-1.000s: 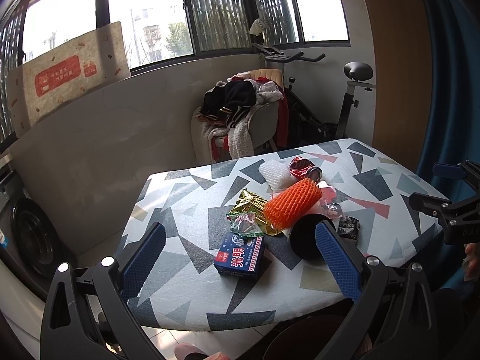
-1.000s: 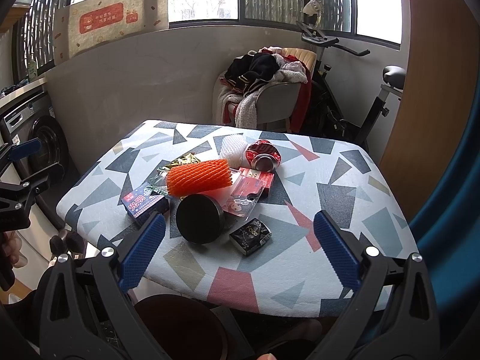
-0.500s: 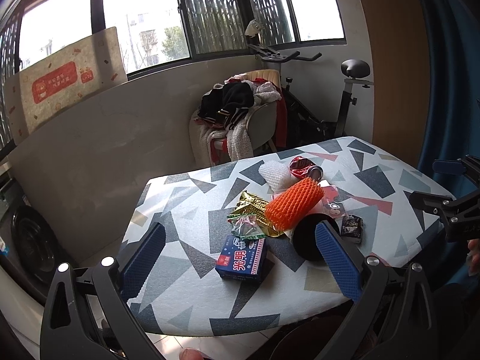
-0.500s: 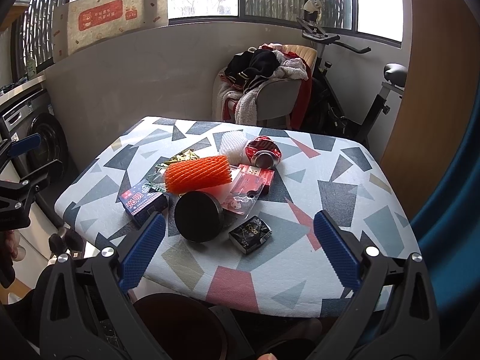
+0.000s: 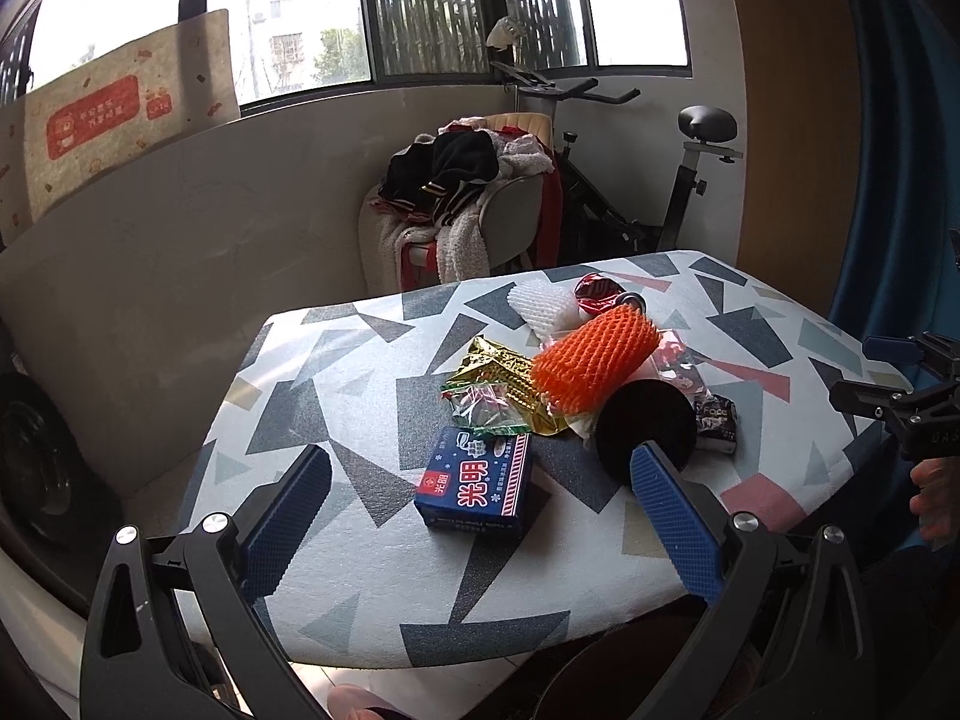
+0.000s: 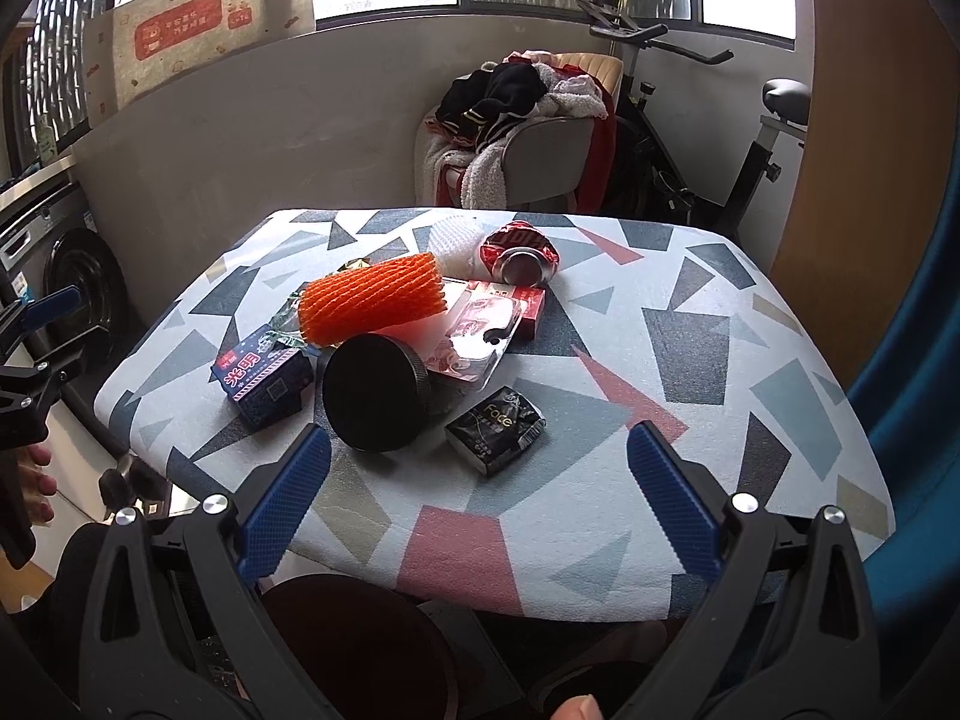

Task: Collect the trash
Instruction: 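Grasp the orange foam net with the left gripper while the right gripper grasps the black lid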

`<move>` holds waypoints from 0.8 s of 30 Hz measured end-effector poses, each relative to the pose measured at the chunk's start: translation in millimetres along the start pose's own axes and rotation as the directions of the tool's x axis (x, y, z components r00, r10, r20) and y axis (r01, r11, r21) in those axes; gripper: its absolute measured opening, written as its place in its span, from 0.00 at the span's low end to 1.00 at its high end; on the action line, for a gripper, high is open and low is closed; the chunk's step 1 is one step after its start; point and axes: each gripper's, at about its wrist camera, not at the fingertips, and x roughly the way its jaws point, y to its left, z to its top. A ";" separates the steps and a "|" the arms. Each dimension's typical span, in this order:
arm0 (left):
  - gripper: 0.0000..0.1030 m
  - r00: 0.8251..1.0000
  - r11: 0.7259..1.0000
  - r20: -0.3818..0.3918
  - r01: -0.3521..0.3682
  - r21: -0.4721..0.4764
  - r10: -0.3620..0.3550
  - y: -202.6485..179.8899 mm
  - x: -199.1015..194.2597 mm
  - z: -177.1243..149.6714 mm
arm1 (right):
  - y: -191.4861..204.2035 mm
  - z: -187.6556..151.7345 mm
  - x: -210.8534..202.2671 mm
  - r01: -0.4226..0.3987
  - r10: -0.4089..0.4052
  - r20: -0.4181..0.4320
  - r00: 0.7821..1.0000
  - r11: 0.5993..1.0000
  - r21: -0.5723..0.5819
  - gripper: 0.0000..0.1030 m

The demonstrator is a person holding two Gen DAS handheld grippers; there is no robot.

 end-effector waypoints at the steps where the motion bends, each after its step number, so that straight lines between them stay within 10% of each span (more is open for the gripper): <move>1: 0.95 1.000 1.000 -0.022 0.005 -0.012 -0.005 2.9 6.4 -4.9 | -0.1 -2.1 7.6 -0.003 0.003 -0.020 1.000 1.000 0.003 0.95; 12: 0.95 0.989 0.991 -0.127 -0.091 -0.094 0.079 39.5 49.0 -34.5 | 63.4 -3.5 100.7 -0.026 0.022 -0.037 0.999 0.993 -0.111 0.95; 24: 0.95 0.985 0.982 -0.154 -0.102 -0.158 0.078 68.3 57.9 -47.3 | 102.7 9.7 180.1 0.133 -0.152 -0.077 0.985 0.968 -0.213 0.95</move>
